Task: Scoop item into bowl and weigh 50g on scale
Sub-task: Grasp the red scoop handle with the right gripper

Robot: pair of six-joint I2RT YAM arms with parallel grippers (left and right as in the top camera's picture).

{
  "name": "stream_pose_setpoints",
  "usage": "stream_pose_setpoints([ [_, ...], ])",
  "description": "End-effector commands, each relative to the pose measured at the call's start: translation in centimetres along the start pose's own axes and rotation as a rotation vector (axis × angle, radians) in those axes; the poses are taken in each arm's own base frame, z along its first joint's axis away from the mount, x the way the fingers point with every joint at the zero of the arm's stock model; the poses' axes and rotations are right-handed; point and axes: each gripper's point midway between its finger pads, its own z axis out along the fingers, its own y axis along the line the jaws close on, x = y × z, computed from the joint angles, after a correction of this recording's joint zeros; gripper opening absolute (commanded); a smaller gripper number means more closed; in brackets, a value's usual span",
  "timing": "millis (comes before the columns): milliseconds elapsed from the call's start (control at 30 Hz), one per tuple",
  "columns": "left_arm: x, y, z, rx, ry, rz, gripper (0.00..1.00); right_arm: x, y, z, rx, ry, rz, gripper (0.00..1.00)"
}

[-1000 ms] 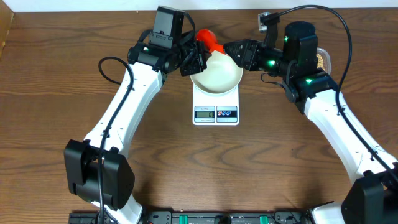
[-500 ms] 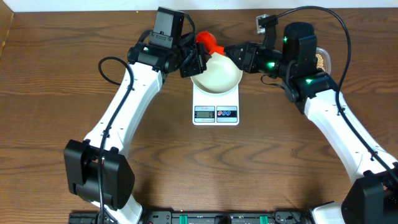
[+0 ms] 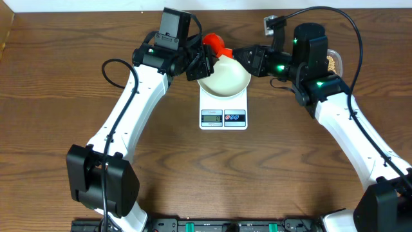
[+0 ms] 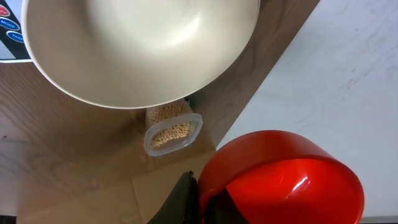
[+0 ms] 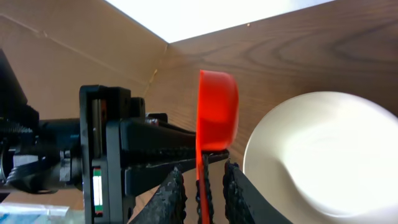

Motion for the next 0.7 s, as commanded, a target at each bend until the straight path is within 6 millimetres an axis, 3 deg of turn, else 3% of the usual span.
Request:
stream_pose_setpoints([
  [0, 1.01, -0.48, -0.90, 0.014, 0.024, -0.027, 0.07, 0.03, 1.23, 0.07, -0.039, 0.019, -0.039, 0.20],
  [667, 0.62, 0.19, -0.89, -0.011, 0.009, -0.034, 0.07, 1.01, 1.48, -0.03, -0.065, 0.064, -0.053, 0.18],
])
